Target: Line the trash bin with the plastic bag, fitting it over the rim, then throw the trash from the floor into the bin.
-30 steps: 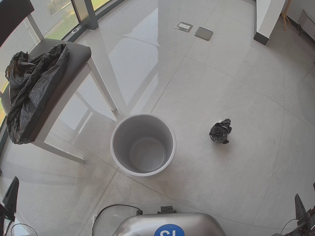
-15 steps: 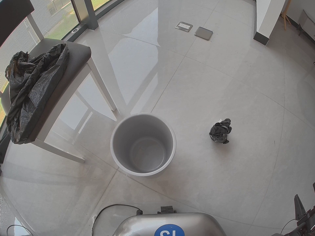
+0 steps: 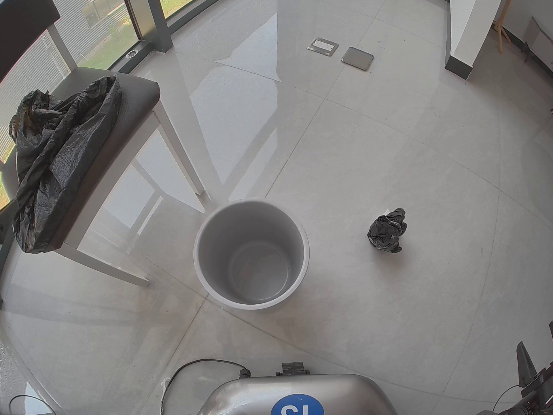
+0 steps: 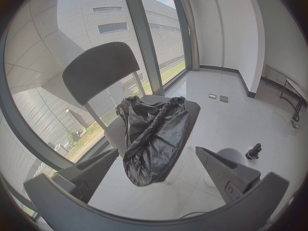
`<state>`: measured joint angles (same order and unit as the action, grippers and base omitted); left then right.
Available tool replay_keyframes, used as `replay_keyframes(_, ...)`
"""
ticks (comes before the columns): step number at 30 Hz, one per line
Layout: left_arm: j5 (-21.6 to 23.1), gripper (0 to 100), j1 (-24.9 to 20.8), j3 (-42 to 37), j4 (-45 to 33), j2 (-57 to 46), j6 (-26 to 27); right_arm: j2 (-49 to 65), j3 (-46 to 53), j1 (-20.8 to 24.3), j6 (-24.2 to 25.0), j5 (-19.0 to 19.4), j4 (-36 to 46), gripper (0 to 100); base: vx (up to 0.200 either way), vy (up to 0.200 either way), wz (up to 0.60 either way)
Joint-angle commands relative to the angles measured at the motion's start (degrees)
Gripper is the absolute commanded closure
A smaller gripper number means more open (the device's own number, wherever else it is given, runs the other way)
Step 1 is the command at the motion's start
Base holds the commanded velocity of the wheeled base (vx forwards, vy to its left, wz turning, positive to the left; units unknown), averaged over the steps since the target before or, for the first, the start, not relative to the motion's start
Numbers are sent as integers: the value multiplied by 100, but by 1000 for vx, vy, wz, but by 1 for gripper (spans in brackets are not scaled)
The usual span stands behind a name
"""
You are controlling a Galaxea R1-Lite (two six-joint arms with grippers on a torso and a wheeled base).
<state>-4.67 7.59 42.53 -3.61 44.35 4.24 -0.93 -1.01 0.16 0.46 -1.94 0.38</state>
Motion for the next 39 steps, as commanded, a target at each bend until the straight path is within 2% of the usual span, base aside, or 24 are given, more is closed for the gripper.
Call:
replay_keyframes(1,1,0,181,387,44,513,94,93,92,2,-2,0,-3,0,0,0,0)
replay_keyframes(10,10,0,893,1574,53,1700,112,93,92,2,33,0,-3,0,0,0,0)
replay_keyframes(12,10,0,1033,1574,27,1770,226,93,92,2,42,-8,-3,0,0,0,0)
replay_keyframes(16,115,0,1631,1424,44,1805,490,93,92,2,33,-8,-3,0,0,0,0)
replay_keyframes(19,441,0,1956,1310,44,1840,490,93,92,2,33,-8,-3,0,0,0,0)
replay_keyframes(20,669,0,2220,1213,53,1840,499,93,92,2,24,0,-3,0,0,0,0)
replay_keyframes(23,854,0,2466,1090,62,1884,499,93,92,2,24,0,-3,0,0,0,0)
replay_keyframes(30,906,0,2624,1073,264,2130,578,93,92,2,15,0,-3,0,0,0,0)
replay_keyframes(37,862,0,2484,976,642,2166,1087,93,92,2,15,0,-3,0,0,0,0)
replay_keyframes(39,845,0,2440,888,835,2262,1465,93,92,2,15,0,-3,0,0,0,0)
